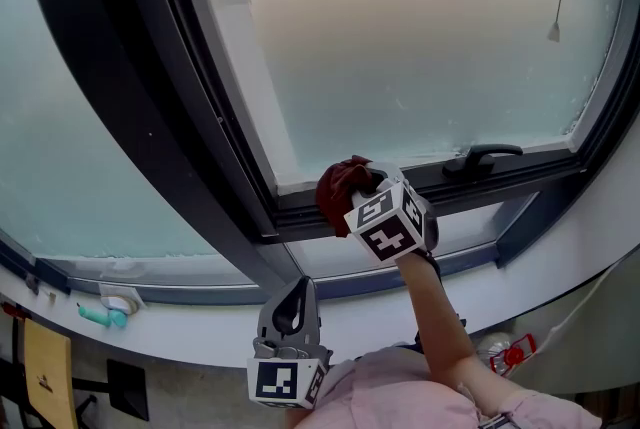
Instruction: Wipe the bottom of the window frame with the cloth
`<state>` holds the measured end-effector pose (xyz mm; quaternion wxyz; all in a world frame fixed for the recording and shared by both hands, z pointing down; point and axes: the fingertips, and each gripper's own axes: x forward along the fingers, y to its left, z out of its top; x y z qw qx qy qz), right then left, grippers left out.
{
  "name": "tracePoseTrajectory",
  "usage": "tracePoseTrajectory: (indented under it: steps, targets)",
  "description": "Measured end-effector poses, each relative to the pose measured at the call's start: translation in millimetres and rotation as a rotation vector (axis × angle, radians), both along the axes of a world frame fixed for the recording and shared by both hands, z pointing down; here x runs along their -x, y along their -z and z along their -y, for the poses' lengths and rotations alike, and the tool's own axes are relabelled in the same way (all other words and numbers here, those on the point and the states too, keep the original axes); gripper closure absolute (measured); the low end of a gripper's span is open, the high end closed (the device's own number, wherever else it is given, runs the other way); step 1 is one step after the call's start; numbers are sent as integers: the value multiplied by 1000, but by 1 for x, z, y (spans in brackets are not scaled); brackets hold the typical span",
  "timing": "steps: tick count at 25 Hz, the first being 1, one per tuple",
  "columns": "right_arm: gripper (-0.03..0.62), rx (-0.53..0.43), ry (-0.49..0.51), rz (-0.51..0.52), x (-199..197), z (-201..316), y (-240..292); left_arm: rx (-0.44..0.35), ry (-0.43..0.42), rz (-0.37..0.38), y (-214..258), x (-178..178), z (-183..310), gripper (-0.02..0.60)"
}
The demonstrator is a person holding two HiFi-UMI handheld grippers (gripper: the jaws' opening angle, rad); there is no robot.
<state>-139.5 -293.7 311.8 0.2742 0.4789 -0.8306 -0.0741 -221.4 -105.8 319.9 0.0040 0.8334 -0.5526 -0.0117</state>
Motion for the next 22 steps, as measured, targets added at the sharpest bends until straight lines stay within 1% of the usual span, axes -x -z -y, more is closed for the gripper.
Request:
tracePoseTrajectory:
  steps: [22]
  targets:
    - [527,7,-35,22,-17,1,0,7,11,-4,-2,5,0,586]
